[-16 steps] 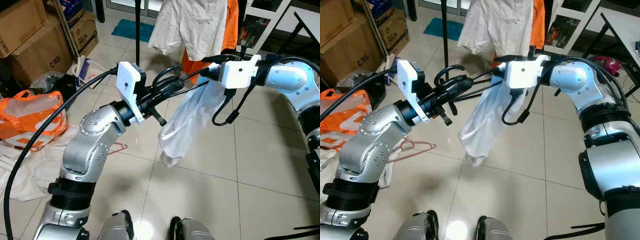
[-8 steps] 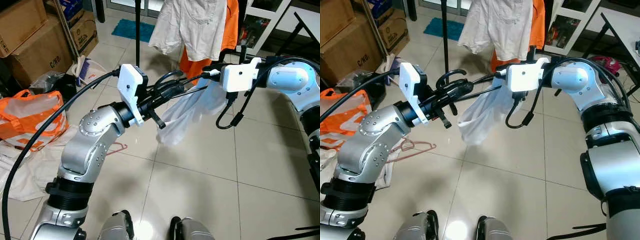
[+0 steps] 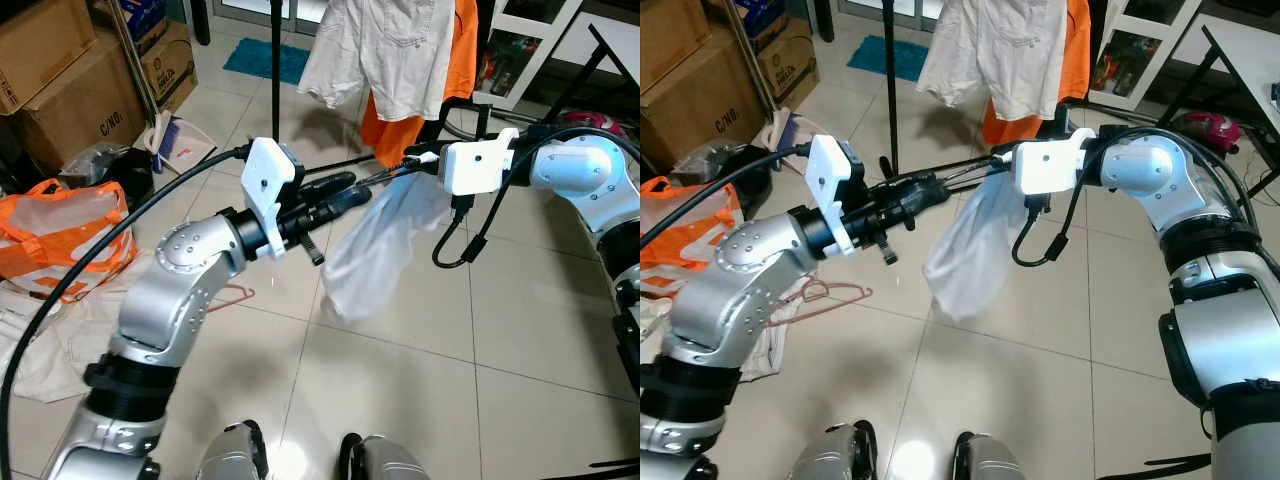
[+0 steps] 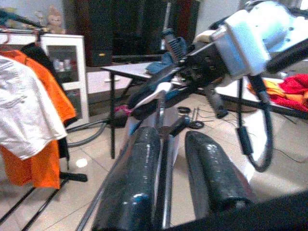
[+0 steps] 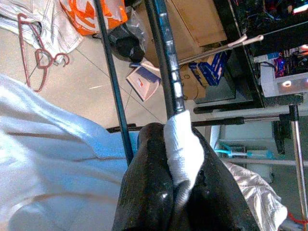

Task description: Hang hanger

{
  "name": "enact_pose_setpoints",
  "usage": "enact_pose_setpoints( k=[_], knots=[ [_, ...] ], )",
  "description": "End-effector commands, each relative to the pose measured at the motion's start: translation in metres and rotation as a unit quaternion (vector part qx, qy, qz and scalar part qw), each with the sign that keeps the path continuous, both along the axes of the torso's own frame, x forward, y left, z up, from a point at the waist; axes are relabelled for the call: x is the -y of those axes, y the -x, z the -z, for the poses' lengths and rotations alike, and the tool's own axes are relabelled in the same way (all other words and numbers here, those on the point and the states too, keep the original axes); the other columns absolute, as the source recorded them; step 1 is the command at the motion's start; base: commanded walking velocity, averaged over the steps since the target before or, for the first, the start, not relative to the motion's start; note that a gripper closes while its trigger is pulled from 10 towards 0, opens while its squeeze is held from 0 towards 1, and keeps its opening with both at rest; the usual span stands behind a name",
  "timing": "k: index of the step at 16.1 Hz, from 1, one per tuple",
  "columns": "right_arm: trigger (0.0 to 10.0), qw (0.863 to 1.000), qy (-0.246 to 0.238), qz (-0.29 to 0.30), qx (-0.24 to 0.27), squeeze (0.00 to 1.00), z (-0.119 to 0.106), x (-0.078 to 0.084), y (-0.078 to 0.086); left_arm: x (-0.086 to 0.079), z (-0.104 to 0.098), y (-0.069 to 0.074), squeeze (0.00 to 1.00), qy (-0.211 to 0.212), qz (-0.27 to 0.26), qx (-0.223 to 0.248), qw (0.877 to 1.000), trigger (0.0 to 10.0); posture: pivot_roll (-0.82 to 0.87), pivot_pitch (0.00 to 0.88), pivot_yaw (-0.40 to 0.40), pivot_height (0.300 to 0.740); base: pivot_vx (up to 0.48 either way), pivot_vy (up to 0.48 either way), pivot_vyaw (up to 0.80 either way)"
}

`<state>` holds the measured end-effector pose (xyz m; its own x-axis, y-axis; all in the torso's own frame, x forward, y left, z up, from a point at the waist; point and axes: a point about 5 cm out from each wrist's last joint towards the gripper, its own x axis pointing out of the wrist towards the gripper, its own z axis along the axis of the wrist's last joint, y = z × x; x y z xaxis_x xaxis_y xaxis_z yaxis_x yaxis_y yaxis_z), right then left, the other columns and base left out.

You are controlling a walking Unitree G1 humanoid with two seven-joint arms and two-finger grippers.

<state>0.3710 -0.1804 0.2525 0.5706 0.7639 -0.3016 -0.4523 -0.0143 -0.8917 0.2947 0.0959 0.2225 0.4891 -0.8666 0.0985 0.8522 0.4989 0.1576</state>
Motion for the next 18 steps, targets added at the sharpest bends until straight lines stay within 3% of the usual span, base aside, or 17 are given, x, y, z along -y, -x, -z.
enact_pose_setpoints(
  k=[1,7,10,15,16,18],
  knots=[
    [0.0,1.0,-0.009,0.016,0.012,0.0,-0.008,0.008,0.0,0.003,-0.002,0.012,1.0,-0.006,0.054,-0.004,0.999,10.0,-0.1,0.156,-0.078,0.74,0.0,0.0,0.0],
    [0.0,0.999,-0.015,0.042,0.009,0.0,-0.006,0.015,-0.002,-0.007,-0.013,0.03,1.0,-0.043,0.117,0.009,0.992,10.0,-0.11,0.167,-0.078,0.74,0.0,0.0,0.0],
    [0.0,0.992,-0.065,0.11,-0.008,0.0,-0.007,0.027,-0.01,-0.015,-0.02,0.037,1.0,-0.06,0.117,0.023,0.991,10.0,-0.1,0.17,-0.081,0.74,0.0,0.0,0.0],
    [0.0,0.969,-0.15,0.188,-0.049,0.0,0.0,0.04,-0.017,-0.024,-0.051,0.05,1.0,-0.039,0.125,0.071,0.989,10.0,-0.1,0.174,-0.094,0.74,0.0,0.0,0.0],
    [0.0,0.955,-0.192,0.213,-0.08,0.0,0.007,0.045,-0.019,-0.031,-0.06,0.048,0.0,-0.031,0.107,0.083,0.99,10.0,-0.09,0.174,-0.097,0.74,0.0,0.0,0.0],
    [0.0,0.93,-0.252,0.23,-0.139,0.0,0.02,0.049,-0.018,-0.047,-0.064,0.037,0.0,-0.018,0.049,0.09,0.995,10.0,-0.08,0.177,-0.1,0.74,0.0,0.0,0.0]
  ],
)
